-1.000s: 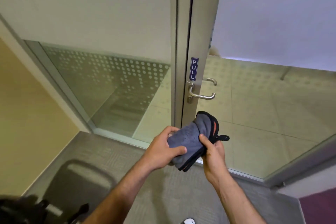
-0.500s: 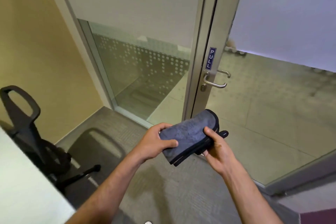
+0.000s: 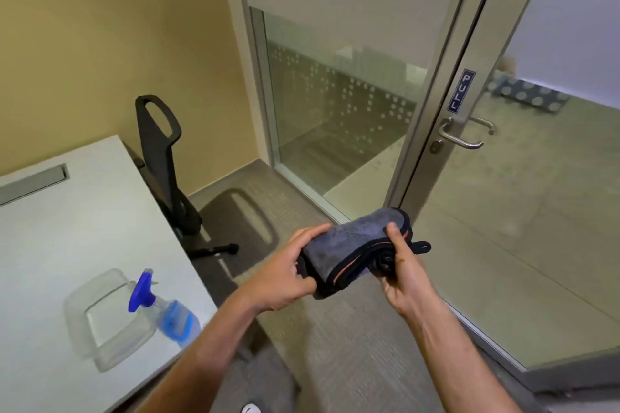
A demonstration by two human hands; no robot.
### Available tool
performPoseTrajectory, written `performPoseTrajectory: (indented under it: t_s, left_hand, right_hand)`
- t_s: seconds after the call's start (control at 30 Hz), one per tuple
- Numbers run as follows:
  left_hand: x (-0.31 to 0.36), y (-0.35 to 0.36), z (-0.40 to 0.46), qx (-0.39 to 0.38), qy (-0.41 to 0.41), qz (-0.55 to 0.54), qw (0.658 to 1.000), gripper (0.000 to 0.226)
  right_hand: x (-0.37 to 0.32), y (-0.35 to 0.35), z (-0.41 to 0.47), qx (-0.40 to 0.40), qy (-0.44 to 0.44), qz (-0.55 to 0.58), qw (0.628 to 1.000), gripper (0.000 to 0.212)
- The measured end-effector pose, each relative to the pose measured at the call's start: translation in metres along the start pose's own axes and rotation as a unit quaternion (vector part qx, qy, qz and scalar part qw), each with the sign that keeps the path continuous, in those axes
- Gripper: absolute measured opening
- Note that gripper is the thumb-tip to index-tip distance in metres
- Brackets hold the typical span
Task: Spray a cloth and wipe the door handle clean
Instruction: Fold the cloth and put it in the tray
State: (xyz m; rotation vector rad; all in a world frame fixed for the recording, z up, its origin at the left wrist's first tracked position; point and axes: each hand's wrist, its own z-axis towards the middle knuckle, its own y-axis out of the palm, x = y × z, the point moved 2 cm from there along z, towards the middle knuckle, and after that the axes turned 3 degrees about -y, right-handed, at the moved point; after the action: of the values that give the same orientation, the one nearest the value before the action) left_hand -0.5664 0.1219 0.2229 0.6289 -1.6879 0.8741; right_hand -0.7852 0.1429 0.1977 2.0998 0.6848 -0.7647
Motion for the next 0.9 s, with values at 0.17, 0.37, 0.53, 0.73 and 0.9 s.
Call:
performPoseTrajectory:
  t_s: [0.17, 0.37, 0.53, 0.73, 0.9]
  left_hand:
    - [-0.017, -0.017, -0.026, 0.184, -0.001, -0.070, 0.980, 0.025]
    - [-0.022, -0.050, -0.057, 0.246, -0.069, -0.192, 0.947, 0.021]
    - [-0.024, -0.089, -0.080, 0.259, -0.101, -0.272, 0.921, 0.025]
    - [-0.032, -0.129, -0.092, 0.238, -0.121, -0.274, 0.924, 0.021]
    - [-0.048, -0.160, -0.099, 0.204, -0.097, -0.252, 0.941, 0.059]
  right_hand:
    - [0.025, 0.025, -0.023, -0.052, -0.024, -0.062, 0.996, 0.075]
    - [0.055, 0.049, -0.048, -0.122, -0.024, -0.088, 0.988, 0.083]
    - [0.082, 0.070, -0.059, -0.184, -0.015, -0.032, 0.982, 0.095]
    - [0.113, 0.095, -0.063, -0.211, 0.099, 0.073, 0.970, 0.096]
    - [0.128, 0.115, -0.051, -0.074, -0.026, -0.091, 0.993, 0.064]
